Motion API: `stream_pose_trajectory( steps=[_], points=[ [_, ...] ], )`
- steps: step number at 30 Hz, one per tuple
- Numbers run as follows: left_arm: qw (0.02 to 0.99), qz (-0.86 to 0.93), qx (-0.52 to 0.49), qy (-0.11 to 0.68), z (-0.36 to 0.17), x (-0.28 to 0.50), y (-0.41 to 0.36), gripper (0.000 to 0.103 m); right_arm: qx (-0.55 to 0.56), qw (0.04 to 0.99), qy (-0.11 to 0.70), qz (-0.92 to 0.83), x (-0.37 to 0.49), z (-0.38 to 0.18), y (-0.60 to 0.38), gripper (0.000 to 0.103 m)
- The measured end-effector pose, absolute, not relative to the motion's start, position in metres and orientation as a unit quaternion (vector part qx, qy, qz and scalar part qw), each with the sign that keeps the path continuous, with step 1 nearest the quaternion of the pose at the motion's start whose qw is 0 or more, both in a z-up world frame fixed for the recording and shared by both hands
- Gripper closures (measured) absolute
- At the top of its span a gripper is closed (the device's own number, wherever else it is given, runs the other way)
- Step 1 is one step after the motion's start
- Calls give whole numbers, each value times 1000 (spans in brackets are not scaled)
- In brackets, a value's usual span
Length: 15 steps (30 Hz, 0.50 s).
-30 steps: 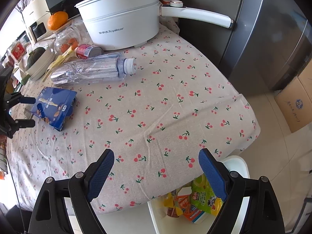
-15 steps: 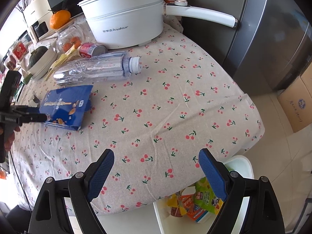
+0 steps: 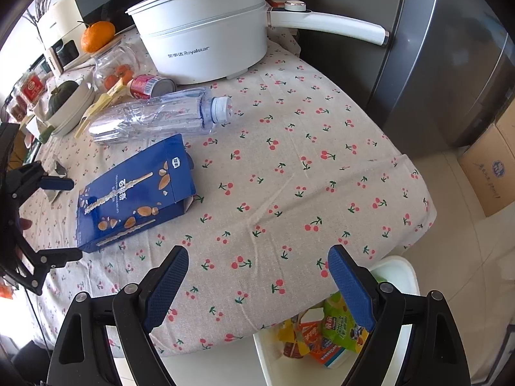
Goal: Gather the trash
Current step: 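Grasp the blue biscuit box with the left gripper while the right gripper grasps the clear plastic bottle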
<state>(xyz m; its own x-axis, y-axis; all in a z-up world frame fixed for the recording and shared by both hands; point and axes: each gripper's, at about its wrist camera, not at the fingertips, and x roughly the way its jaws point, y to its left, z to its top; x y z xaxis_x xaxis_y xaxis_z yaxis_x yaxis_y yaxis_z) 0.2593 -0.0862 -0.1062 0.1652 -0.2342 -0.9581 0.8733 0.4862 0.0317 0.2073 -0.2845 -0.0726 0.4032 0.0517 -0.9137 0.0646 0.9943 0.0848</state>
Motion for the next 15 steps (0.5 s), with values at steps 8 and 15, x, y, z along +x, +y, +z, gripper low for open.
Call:
stream_pose_trajectory(
  steps=[8,15],
  points=[
    [655,-372,353,556,-146,285,-112,1,47,835,548,-3,209,-74,-283,13],
    [713,-326,229,577,-148,302,-86,1,53,835,548,-7,209,-74,-286,13]
  ],
)
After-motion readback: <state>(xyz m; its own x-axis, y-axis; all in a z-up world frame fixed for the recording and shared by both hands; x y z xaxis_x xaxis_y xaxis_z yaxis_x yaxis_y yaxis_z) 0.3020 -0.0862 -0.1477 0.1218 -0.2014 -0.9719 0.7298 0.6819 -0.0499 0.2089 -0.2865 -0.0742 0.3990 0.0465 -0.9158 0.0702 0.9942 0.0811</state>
